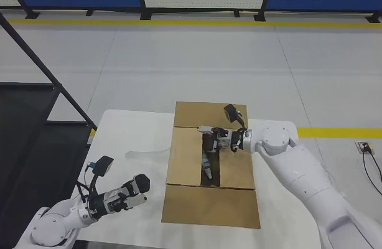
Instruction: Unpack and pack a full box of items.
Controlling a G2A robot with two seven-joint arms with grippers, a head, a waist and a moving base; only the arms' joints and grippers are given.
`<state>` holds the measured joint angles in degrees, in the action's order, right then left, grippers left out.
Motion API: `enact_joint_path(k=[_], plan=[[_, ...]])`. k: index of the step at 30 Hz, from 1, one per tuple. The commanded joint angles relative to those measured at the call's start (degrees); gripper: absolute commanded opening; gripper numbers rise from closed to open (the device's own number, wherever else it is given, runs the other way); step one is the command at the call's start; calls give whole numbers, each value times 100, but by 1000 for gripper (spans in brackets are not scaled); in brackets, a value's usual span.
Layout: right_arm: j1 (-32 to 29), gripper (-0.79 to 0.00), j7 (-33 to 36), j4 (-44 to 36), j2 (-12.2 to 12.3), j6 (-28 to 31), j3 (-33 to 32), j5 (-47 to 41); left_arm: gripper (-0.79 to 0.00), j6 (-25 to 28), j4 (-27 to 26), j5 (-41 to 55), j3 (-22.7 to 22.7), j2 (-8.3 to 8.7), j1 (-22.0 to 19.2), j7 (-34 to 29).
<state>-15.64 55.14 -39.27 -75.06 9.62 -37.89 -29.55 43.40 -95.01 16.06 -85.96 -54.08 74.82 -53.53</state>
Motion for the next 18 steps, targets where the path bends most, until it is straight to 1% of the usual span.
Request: enact_joint_path(k=[1,4,7,12,18], plan=[[-25,0,-50,-52,-11,-30,23,148,0,10,-5,6,-32,7,39,24],[-63,0,-123,-104,-41,-96,53,314,0,1,-18,21,-64,17,83,50],[-89,0,-93,-125,-88,-176,50,297,0,-29,-31,2,-72,24,104,87],[-75,0,178,0,-179,-213,-83,-121,0,-193,-64,-176,-12,21,83,213],[3,0,649,158,-261,-249,-317,-703,0,-473,-249,-584,139,12,67,340]])
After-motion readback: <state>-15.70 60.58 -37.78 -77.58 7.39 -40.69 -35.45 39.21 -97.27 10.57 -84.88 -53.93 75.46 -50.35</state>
